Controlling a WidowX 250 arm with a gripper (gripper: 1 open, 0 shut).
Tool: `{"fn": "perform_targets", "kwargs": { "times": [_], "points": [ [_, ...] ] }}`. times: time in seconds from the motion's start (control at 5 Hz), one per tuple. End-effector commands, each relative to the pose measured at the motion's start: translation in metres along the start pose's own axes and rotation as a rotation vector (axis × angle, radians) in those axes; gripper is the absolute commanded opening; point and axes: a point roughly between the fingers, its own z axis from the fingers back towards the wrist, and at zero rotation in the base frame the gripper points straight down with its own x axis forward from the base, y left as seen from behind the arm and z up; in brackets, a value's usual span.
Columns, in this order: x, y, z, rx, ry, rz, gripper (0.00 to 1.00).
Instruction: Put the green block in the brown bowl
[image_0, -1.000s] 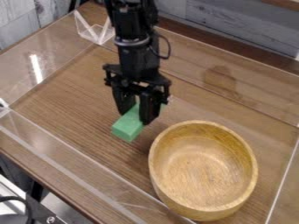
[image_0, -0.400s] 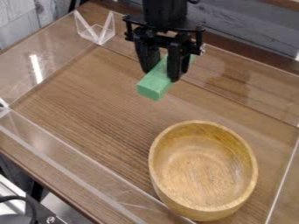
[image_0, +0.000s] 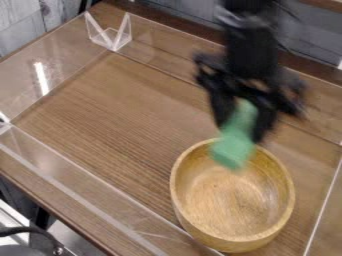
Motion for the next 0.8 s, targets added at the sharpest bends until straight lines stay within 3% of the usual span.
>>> {"fn": "perform_targets", "kwargs": {
  "times": [0.0,0.6],
  "points": [
    [0.003,-0.030,-0.008,0.007,-0.067,-0.013,0.00],
    [-0.001,-0.018,-0.017,0.020,-0.081,0.041,0.00]
  ]
}}
